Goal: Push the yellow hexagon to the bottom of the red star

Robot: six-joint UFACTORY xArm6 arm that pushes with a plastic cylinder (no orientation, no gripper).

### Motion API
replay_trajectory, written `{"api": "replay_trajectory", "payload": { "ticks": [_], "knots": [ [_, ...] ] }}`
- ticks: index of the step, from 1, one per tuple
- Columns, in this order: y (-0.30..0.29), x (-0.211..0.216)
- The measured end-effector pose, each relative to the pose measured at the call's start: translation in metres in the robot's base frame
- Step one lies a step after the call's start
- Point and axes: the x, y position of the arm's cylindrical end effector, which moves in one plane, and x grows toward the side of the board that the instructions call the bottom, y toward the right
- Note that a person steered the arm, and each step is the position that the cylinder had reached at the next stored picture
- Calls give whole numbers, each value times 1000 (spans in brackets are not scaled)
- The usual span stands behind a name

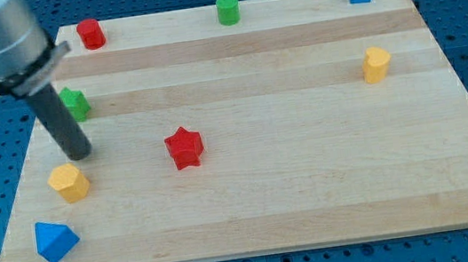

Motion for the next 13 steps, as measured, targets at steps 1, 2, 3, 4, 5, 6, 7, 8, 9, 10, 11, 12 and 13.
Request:
{"api": "replay_trajectory", "payload": {
  "ticks": [1, 2, 3, 4, 5, 6, 7, 8, 9, 10, 11, 12, 13],
  "knots": [
    [-64, -2],
    [-65, -1],
    [-65, 24],
    [-56, 55],
    [-11, 70],
    [56, 71],
    [66, 67],
    [36, 53],
    [-7, 47],
    [-43, 43],
    [-40, 14],
    [4, 8],
    [71, 34]
  ]
}}
